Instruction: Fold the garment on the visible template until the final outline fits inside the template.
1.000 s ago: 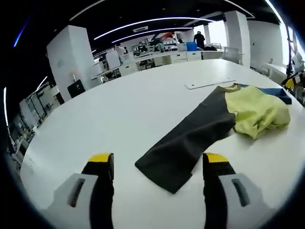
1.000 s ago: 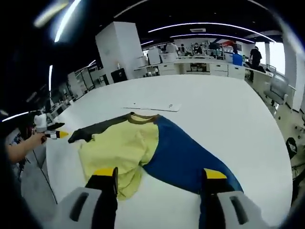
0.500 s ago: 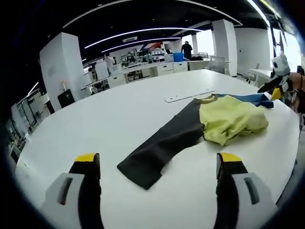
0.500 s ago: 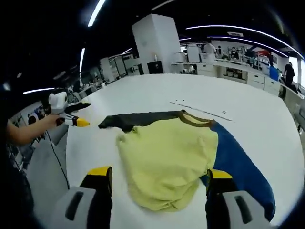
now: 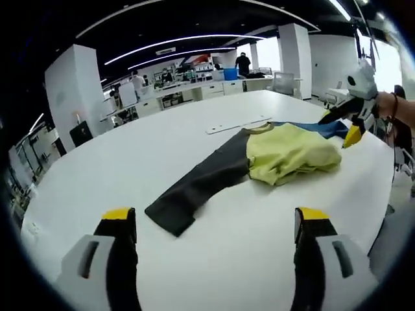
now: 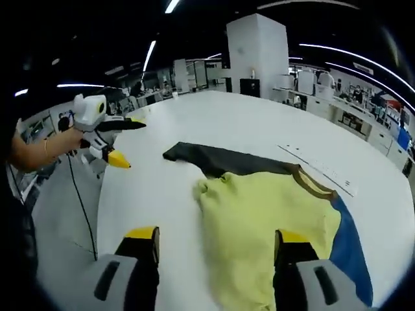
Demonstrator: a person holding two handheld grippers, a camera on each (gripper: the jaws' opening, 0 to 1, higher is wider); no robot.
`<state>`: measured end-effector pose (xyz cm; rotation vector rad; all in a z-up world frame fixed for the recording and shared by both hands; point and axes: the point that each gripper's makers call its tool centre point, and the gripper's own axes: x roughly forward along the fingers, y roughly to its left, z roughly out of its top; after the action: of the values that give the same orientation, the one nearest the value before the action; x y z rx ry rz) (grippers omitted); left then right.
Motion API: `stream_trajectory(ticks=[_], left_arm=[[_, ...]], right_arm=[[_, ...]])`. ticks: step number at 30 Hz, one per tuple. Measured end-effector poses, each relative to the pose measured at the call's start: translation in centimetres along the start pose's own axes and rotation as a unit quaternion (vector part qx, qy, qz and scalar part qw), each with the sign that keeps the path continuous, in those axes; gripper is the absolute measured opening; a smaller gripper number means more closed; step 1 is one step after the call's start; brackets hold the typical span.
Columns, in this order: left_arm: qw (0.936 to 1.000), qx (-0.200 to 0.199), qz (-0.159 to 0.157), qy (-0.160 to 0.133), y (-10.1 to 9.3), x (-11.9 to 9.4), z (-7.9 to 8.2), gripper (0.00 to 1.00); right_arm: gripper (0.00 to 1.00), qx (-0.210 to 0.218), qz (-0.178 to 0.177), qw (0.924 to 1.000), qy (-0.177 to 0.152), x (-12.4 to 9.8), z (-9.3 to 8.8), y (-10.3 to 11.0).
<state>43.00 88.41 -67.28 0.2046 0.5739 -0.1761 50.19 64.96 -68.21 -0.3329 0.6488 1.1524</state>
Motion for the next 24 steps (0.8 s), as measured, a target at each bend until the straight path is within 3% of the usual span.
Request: stream_trajectory(ticks=[4, 9, 15, 20, 24], left_arm=[[0.9998, -0.016, -0.012, -0.006, -1.2, -0.1, -0.5, 0.99], [0.9998, -0.009, -0.014, 0.005, -2.3, -0.3, -1.2, 0.98], [0.9997, -0.007, -0.022, 0.005, -3.6, -1.1, -1.5, 0.96], [0.9995, 0.000, -0.031, 0.008, -4.6, -1.5, -1.7, 0.95], [0.9992, -0.001, -0.039, 0.007, -5.4, -1.7, -1.7, 0.95]], right_arm=[[0.62, -0.006, 0.014, 0.9999, 0.003, 1.1, 0.4, 0.9], [0.51, -0.022, 0.021, 0.9995, 0.005, 2.5, 0.8, 1.7], [0.40, -0.046, 0.027, 0.9983, 0.024, 4.4, 0.0, 2.3], [0.37, -0.079, 0.004, 0.9945, 0.068, 5.8, -1.8, 1.2], [0.36, -0.077, -0.016, 0.9939, 0.078, 6.7, -2.3, 0.6]])
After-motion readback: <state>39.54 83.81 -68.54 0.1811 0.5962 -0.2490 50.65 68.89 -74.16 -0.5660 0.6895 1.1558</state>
